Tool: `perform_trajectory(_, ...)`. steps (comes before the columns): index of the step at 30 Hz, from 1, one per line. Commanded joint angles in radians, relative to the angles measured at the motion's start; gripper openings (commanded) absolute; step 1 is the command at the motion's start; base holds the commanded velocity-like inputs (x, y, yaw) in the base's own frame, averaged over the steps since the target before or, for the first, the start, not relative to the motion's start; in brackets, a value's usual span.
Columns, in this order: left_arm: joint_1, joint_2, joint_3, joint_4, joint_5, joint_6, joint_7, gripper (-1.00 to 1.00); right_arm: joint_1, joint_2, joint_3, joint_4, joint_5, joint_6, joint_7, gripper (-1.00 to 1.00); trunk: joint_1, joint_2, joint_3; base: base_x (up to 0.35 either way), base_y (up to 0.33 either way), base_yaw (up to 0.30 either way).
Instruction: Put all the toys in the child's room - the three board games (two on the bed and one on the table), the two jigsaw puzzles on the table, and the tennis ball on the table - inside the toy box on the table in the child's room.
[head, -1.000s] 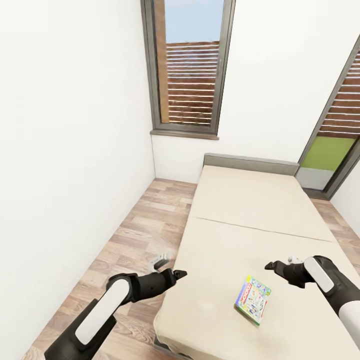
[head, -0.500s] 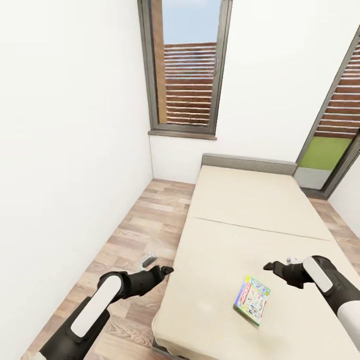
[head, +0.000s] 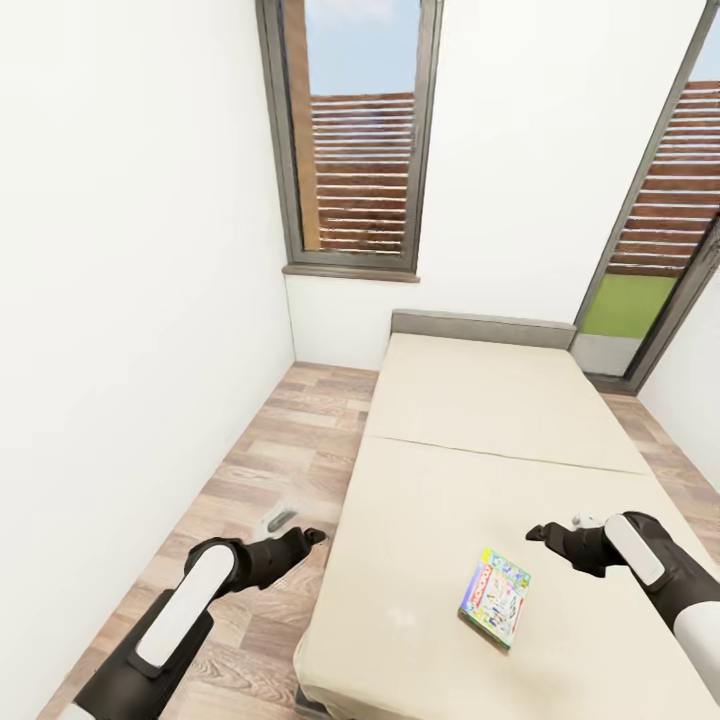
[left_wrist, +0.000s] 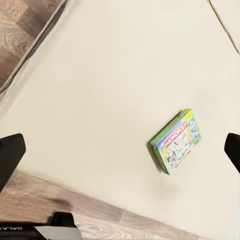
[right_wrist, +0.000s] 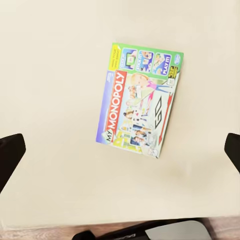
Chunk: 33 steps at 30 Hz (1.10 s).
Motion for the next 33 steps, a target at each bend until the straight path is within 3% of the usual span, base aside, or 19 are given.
perform_trajectory(1, 0.001, 0.000, 0.020, -0.001, 0.012, -0.002, 0.013, 1.00, 0.000, 0.000, 0.007, -0.001, -0.010, -0.001, -0.008, 1.00, 0.004, -0.008, -0.004, 0.000, 0.000, -0.042)
perform_trajectory(6, 0.013, 0.000, 0.083, -0.008, 0.009, -0.004, 0.016, 1.00, 0.003, 0.001, 0.008, -0.001, -0.008, -0.009, -0.005, 1.00, 0.023, -0.043, -0.019, 0.000, 0.000, -0.027)
perform_trajectory(11, 0.021, 0.002, 0.107, -0.013, 0.005, -0.004, 0.017, 1.00, 0.006, 0.001, 0.010, 0.000, -0.009, -0.012, 0.005, 1.00, 0.042, -0.078, -0.034, 0.000, 0.000, -0.013)
perform_trajectory(22, 0.029, 0.009, 0.131, -0.007, 0.003, -0.003, 0.013, 1.00, 0.004, 0.001, 0.011, -0.005, -0.007, -0.005, 0.072, 1.00, 0.085, -0.155, -0.067, 0.000, 0.000, -0.015)
perform_trajectory(33, 0.027, 0.014, 0.139, 0.008, 0.009, 0.006, 0.011, 1.00, 0.009, -0.003, 0.008, -0.054, -0.006, 0.001, 0.091, 1.00, 0.127, -0.232, -0.096, 0.000, 0.000, -0.062)
